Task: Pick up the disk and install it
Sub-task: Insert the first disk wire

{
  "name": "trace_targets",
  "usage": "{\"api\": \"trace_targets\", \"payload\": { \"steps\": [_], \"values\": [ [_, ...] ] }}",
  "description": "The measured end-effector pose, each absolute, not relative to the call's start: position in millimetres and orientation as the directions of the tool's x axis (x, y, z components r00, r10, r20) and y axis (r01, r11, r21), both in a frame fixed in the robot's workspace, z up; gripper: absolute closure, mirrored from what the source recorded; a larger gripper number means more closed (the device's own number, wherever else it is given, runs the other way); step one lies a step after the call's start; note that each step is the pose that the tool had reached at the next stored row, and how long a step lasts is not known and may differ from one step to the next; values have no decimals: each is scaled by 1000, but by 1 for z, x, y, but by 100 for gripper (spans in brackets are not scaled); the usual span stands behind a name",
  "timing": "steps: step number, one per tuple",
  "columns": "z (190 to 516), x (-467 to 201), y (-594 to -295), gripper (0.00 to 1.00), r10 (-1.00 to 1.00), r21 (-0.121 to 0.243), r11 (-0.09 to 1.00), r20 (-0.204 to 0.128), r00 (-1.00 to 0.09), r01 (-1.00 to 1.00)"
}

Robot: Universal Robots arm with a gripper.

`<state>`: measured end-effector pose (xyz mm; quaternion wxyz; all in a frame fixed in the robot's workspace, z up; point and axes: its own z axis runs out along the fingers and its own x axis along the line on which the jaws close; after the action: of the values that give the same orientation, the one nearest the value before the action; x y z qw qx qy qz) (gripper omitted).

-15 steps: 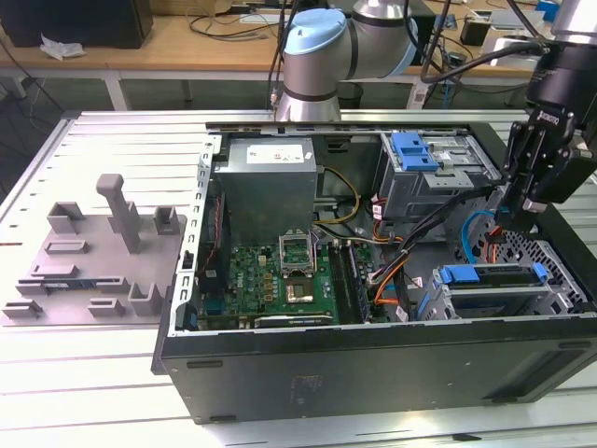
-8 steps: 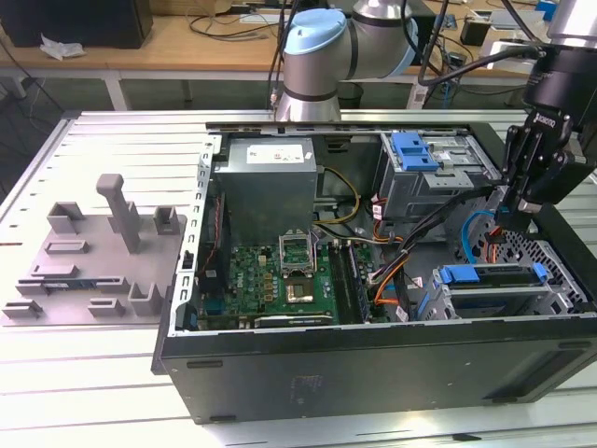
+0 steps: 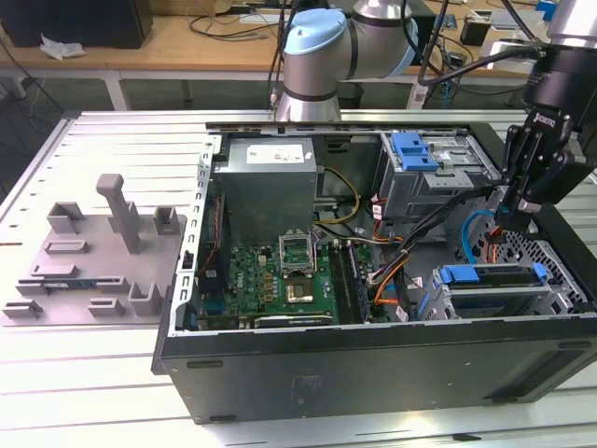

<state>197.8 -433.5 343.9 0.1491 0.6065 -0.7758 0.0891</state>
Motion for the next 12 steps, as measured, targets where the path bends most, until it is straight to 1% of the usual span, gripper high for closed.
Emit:
{"api": "trace_targets", "payload": {
  "steps": [12],
  "values": [
    [343,200,-430,67,-914,41,248,342,-220,-968]
  ]
}}
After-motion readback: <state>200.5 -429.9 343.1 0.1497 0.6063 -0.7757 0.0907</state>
